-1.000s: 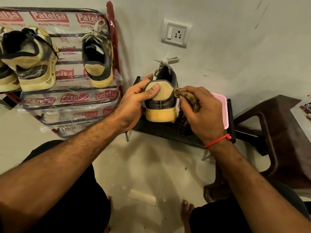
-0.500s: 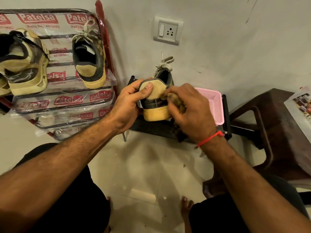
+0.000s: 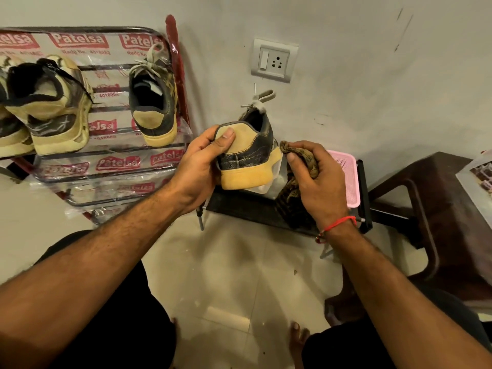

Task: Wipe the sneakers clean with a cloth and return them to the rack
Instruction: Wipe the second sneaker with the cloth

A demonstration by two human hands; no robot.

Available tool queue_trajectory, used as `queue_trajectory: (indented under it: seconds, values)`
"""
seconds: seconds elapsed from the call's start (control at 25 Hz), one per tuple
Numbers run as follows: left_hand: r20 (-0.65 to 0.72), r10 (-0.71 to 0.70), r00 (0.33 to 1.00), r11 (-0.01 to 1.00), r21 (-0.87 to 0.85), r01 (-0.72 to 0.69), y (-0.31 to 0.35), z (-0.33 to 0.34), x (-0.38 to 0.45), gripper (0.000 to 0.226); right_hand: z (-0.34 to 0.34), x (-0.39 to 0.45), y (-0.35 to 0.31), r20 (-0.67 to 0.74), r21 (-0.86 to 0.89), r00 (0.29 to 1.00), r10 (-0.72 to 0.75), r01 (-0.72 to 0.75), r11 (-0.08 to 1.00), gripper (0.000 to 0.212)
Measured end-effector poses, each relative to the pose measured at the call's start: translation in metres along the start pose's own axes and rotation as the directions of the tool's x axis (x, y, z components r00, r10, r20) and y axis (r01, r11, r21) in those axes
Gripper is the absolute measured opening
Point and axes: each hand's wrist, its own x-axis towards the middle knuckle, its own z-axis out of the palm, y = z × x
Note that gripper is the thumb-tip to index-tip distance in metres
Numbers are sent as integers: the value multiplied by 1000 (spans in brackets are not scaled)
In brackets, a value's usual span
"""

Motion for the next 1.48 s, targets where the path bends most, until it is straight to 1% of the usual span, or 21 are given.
queue_trajectory:
  seconds: [0.08, 0.2, 0.28, 0.32, 0.36, 0.44, 0.52, 0.6, 0.64, 0.68, 0.76, 0.88, 1.0, 1.08, 1.2, 1.24, 1.32, 1.36, 1.4, 1.44, 1.48]
  values:
    - [-41, 0, 999, 999, 45, 2, 5, 2, -4, 38, 6, 0, -5, 35, 87, 997, 73, -76, 993, 24]
    - [-103, 65, 993, 979, 200, -43, 15, 3, -9, 51, 14, 3, -10, 43, 237, 986, 158, -164, 958, 28]
    - [-119, 149, 982, 934, 344, -100, 29, -5, -18, 70, 22, 5, -14, 52, 343, 974, 218, -223, 912, 32]
    - [-117, 211, 971, 897, 419, -144, 36, -11, -25, 80, 26, 7, -14, 69, 400, 964, 256, -261, 878, 34]
    - [-101, 279, 955, 855, 479, -199, 43, -17, -34, 85, 31, 9, -17, 95, 464, 952, 290, -300, 833, 36]
    - [-42, 402, 914, 780, 538, -319, 53, -31, -55, 84, 43, 12, -26, 185, 585, 925, 331, -375, 719, 40]
    - [30, 515, 857, 692, 576, -435, 60, -46, -74, 75, 59, 11, -39, 271, 665, 910, 313, -412, 623, 45]
    - [85, 599, 796, 591, 624, -511, 67, -65, -84, 53, 75, 9, -53, 316, 712, 909, 271, -416, 567, 47]
    - [98, 623, 776, 544, 659, -520, 72, -77, -85, 43, 84, 8, -60, 329, 725, 911, 247, -412, 552, 47]
    - [102, 643, 759, 496, 699, -515, 77, -89, -82, 35, 92, 8, -66, 336, 733, 913, 231, -408, 544, 47]
    - [79, 676, 732, 437, 757, -485, 89, -114, -70, 29, 108, 7, -72, 338, 736, 915, 222, -404, 543, 46]
    - [1, 712, 702, 422, 799, -429, 108, -142, -46, 29, 126, 6, -74, 336, 728, 909, 246, -417, 545, 44]
    - [-46, 738, 673, 405, 828, -388, 116, -157, -17, 30, 135, 9, -66, 338, 709, 900, 276, -437, 554, 43]
    - [-69, 740, 670, 403, 842, -359, 114, -165, 6, 36, 139, 13, -59, 326, 698, 899, 293, -438, 566, 42]
    - [-104, 723, 683, 404, 866, -296, 102, -180, 45, 45, 141, 20, -50, 302, 697, 897, 322, -438, 568, 41]
    - [-130, 721, 681, 413, 870, -271, 96, -185, 56, 51, 141, 23, -47, 294, 701, 896, 332, -438, 562, 41]
    - [-204, 726, 657, 454, 860, -233, 86, -190, 68, 66, 142, 27, -44, 293, 720, 894, 340, -440, 537, 40]
    - [-236, 724, 648, 472, 855, -216, 84, -193, 71, 69, 143, 28, -43, 296, 729, 892, 342, -442, 523, 39]
    - [-255, 711, 656, 487, 851, -197, 81, -199, 74, 64, 145, 28, -43, 300, 734, 890, 343, -445, 514, 39]
    - [-259, 679, 686, 491, 856, -162, 81, -207, 75, 55, 148, 28, -43, 302, 735, 888, 346, -449, 509, 40]
    - [-242, 628, 740, 478, 870, -121, 81, -217, 77, 45, 152, 29, -43, 303, 736, 885, 352, -452, 504, 40]
